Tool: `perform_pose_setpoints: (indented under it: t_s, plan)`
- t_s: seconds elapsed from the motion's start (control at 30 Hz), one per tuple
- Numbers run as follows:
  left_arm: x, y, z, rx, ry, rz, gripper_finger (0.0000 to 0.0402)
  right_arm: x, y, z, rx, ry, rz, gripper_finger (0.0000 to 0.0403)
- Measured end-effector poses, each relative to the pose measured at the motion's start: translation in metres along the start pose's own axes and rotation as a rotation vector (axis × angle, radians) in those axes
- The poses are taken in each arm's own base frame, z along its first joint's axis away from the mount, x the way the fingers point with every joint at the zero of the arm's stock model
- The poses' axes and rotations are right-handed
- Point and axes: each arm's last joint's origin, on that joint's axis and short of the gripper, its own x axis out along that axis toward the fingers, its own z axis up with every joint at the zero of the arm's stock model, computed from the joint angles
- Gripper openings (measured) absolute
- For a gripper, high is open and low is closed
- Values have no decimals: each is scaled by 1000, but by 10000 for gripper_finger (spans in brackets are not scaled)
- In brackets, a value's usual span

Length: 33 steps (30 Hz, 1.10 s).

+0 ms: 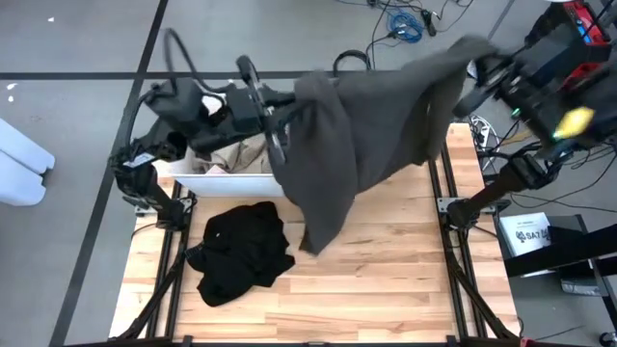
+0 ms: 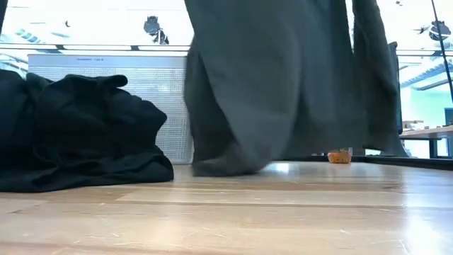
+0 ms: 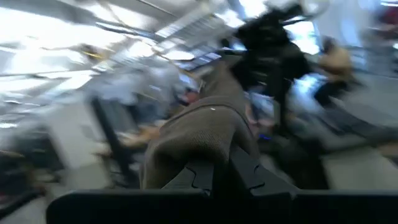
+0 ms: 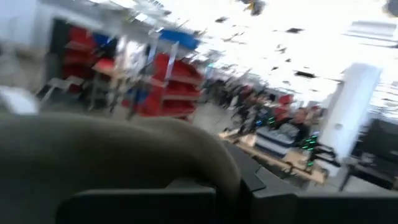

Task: Sort clothes
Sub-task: Put the dark gray jacket into the white laundry bin

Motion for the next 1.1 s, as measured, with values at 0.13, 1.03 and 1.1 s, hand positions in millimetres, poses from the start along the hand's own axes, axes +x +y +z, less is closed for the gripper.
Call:
perform_pose_setpoints:
  t_s: [0.13,1.03,1.1]
  plan:
    - [-8,-10,-7,-40,80,-188,14,-8,27,-34,6,99,167,0]
    - [-105,-204,-54,-118,726,-786,14,-187,226,-139,103,306,755,0]
    - [-114,-221,-61,-106,734,-822,14,-214,235,-145,21,265,839,0]
